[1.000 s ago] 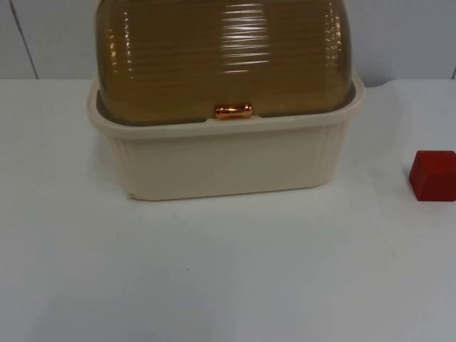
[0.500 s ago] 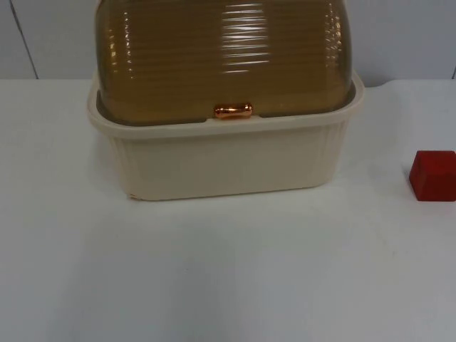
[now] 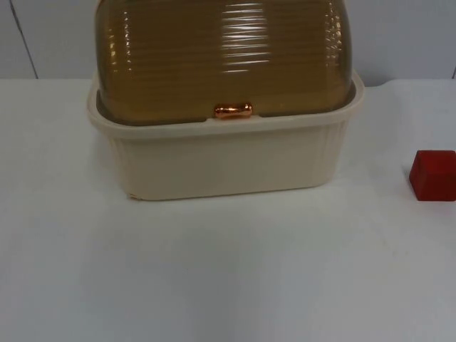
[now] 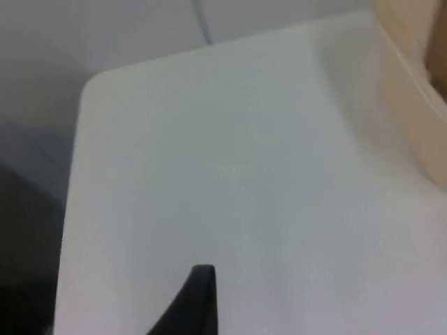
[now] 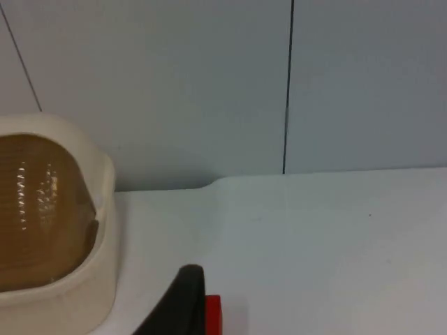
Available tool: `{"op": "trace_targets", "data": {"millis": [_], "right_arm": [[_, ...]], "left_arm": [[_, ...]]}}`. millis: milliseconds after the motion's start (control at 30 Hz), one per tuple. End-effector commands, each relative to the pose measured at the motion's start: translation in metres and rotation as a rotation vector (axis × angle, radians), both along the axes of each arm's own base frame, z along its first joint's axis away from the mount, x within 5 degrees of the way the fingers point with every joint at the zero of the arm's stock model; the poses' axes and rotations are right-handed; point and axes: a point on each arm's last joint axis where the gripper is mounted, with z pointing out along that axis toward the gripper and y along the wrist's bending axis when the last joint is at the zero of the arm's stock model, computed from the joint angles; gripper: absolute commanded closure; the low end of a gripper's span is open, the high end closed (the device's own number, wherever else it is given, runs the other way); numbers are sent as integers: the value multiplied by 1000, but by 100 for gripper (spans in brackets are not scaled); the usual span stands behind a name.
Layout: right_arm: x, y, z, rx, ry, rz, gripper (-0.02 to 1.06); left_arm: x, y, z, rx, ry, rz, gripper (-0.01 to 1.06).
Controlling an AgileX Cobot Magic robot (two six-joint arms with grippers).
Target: Open the box lid with the left hand, place the block into the box with the right hand, then close the box lid with the left hand.
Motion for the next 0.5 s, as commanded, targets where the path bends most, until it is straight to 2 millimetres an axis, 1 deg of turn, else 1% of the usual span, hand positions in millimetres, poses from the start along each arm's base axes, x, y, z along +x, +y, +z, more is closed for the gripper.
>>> {"op": "trace_targets", "data": {"millis": [0,67,133,167,200,233,267,333,367,467], "right_arm": [[4,-1,3,-22,-21,-6,0],[5,0,3,-15,-27,-2,0],[5,0,4,-15,-30,-2,0],[5,0,4,-18,-34,-2,0],[6,-1,5,-24,-43,-4,0],[6,-1,5,-24,-47,-3,0],[6,-1,5,-22,-49,-3,0],[6,0,5,-20,-44,-3,0],[6,0,5,-20,-44,-3,0],[6,0,5,-20,-44,-3,0]], "left_arm": [[8,-7,3,53,-38,-100,0],[20,-20,2,124,-87,-228,0],[22,-24,1,138,-91,-254,0],[23,-30,2,164,-107,-309,0],[24,-42,0,223,-110,-410,0],[24,-47,-1,237,-112,-447,0],[22,-57,-1,270,-124,-526,0],[20,-78,-2,282,-166,-642,0],[20,-78,-2,282,-166,-642,0],[19,-110,-7,333,-210,-805,0]]}}
